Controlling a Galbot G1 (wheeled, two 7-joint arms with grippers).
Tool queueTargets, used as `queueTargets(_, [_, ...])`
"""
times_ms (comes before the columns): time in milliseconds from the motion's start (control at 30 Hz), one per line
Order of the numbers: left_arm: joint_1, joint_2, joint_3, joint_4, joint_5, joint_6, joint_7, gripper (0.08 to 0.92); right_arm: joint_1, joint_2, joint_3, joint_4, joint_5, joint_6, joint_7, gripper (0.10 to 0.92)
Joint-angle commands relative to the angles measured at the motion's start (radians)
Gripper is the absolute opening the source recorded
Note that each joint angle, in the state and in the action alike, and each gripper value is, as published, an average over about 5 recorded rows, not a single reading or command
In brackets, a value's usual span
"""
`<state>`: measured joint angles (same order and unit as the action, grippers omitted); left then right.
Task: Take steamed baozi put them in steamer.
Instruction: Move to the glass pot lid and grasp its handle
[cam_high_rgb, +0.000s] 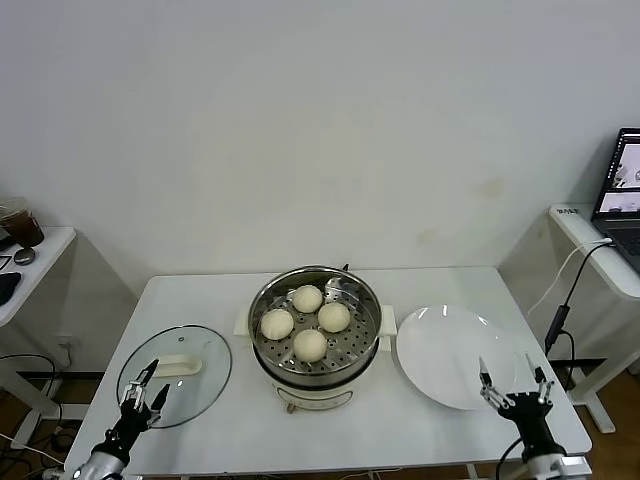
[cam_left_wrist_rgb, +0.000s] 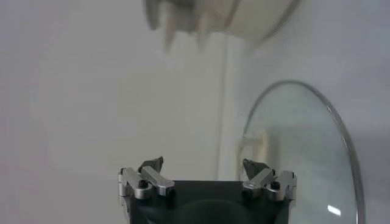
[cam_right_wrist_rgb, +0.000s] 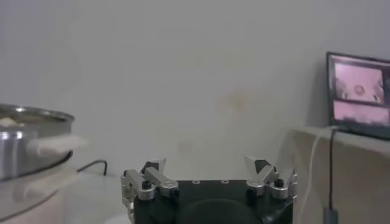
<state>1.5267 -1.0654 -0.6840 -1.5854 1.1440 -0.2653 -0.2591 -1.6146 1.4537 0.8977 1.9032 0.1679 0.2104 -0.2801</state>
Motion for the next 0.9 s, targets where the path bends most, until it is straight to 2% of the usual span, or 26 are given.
queueTargets(33, [-0.184, 0.061, 0.052, 0.144, 0.163, -0.009, -0.005, 0.823, -0.057, 0.041, 0.012, -0.014, -0.009, 0.010, 0.004, 0.823])
queueTargets(667, [-0.353, 0.035, 0.130, 0.292, 0.138, 0.016, 0.025, 0.817, -0.059, 0.043, 0.002, -0.025, -0.013, 0.007, 0.006, 0.823])
queueTargets(767, [-0.365, 0.027, 0.137, 0.324, 0.138, 0.017, 0.027, 0.764, -0.059, 0.044, -0.003, -0.022, -0.016, 0.005, 0.005, 0.823])
queueTargets(900, [-0.370, 0.018, 0.139, 0.346, 0.138, 0.016, 0.024, 0.646, -0.061, 0.045, -0.008, -0.023, -0.020, 0.005, 0.003, 0.823])
